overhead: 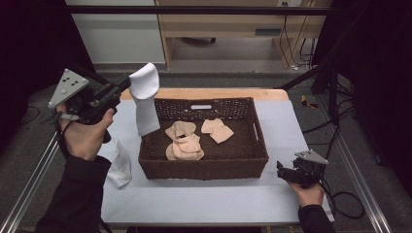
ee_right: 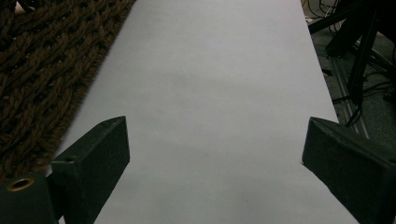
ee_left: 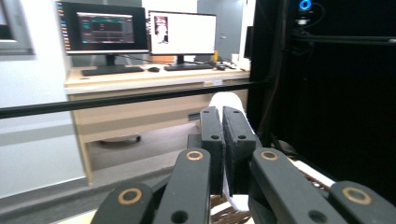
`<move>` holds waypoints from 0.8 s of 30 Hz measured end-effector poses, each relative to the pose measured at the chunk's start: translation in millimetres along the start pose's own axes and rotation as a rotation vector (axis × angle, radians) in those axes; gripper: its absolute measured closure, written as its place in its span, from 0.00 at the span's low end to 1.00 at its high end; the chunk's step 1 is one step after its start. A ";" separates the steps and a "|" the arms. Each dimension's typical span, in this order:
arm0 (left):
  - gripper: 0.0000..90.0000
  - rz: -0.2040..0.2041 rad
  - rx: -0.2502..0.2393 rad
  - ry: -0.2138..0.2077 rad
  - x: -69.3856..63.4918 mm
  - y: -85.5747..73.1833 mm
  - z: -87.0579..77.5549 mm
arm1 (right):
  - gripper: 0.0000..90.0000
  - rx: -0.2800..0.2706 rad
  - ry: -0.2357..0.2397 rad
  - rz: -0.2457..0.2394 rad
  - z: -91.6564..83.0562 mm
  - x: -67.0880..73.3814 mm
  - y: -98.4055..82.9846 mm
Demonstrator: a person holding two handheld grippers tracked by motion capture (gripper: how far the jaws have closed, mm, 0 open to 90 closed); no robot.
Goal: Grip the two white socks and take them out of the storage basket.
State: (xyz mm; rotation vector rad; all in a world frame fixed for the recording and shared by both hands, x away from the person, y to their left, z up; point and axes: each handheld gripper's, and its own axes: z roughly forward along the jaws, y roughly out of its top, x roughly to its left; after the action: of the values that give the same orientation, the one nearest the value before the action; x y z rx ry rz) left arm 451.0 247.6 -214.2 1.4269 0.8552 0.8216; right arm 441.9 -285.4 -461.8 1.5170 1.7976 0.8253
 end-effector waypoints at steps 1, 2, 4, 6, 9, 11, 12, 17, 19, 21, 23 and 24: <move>0.97 0.000 0.000 0.000 0.0 0.0 0.0 | 0.09 0.001 0.001 0.000 0.0 0.0 0.1; 0.97 -0.003 -0.003 0.012 5.8 -0.8 -4.8 | 0.09 0.001 0.001 0.000 0.0 0.0 0.1; 0.97 -0.027 -0.006 0.036 18.2 -3.4 -14.1 | 0.09 0.006 0.000 -0.001 0.6 0.5 0.1; 0.97 -0.035 -0.008 0.052 25.4 -5.8 -19.6 | 0.09 0.007 -0.003 -0.009 1.1 0.5 -0.1; 0.97 -0.044 -0.007 0.075 35.2 -10.0 -27.6 | 0.09 0.004 -0.003 -0.002 0.4 0.6 -0.1; 0.97 -0.048 -0.005 0.084 38.5 -11.7 -30.2 | 0.09 0.005 -0.001 0.000 0.1 0.4 0.0; 0.97 -0.053 0.002 0.102 45.1 -16.0 -35.0 | 0.09 0.006 -0.005 -0.002 0.5 0.6 -0.1; 0.97 -0.070 0.029 0.129 57.7 -32.9 -43.7 | 0.09 0.007 -0.004 -0.002 0.2 0.9 -0.1; 0.97 -0.074 0.038 0.137 61.6 -40.5 -46.8 | 0.09 0.006 -0.003 -0.005 0.0 0.6 -0.2; 0.97 -0.081 0.046 0.144 64.8 -48.7 -50.0 | 0.09 0.004 -0.005 -0.011 0.3 0.5 -0.4; 0.97 -0.087 0.057 0.149 67.1 -57.7 -52.8 | 0.09 0.007 -0.004 -0.009 0.5 0.8 -0.4; 0.97 -0.091 0.064 0.150 68.0 -62.3 -54.0 | 0.09 0.007 -0.005 -0.009 0.6 0.9 -0.4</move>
State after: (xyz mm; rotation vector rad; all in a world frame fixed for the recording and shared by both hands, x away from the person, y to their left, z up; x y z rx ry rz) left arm 434.2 333.7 -275.4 1.3839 1.0615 0.8462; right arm 442.1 -284.5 -462.6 1.5128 1.8043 0.8109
